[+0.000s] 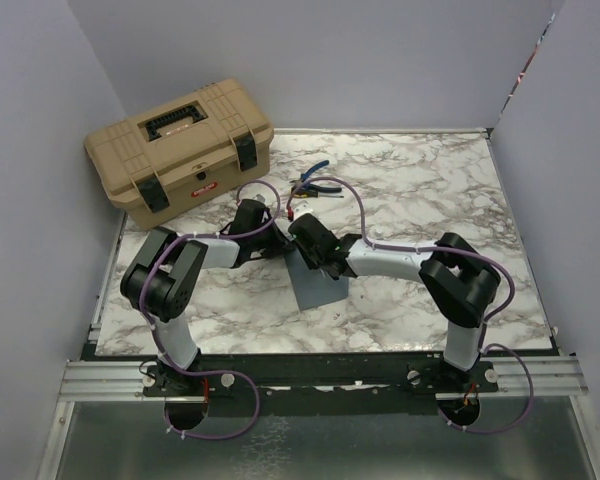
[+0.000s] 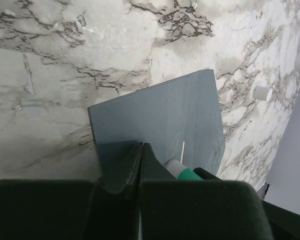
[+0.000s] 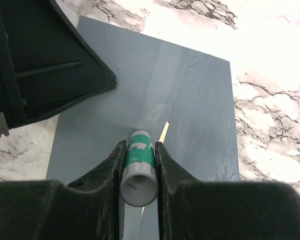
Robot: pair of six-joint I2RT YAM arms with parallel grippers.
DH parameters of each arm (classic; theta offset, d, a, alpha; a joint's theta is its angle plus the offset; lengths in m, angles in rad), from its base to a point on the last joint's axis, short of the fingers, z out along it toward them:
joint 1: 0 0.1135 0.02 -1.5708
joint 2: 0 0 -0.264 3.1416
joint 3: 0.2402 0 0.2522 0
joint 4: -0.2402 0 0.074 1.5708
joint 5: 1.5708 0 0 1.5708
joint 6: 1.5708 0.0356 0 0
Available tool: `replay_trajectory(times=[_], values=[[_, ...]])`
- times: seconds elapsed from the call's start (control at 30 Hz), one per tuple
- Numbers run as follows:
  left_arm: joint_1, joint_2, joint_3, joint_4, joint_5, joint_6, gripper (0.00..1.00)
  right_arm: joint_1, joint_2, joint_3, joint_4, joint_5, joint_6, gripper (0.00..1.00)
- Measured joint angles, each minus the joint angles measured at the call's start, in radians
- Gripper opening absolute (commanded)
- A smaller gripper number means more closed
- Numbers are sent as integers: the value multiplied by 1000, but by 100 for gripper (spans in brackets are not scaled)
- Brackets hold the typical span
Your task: Place the letter into the envelope and seal it
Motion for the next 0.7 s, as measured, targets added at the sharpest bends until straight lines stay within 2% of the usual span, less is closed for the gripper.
replay_trajectory(times=[0.43, 0.7], values=[[-3, 26, 28, -14, 2, -94, 0, -5, -109, -87, -89, -159, 45, 0], [-3, 28, 32, -23, 1, -107, 0, -5, -110, -89, -93, -165, 51, 0]])
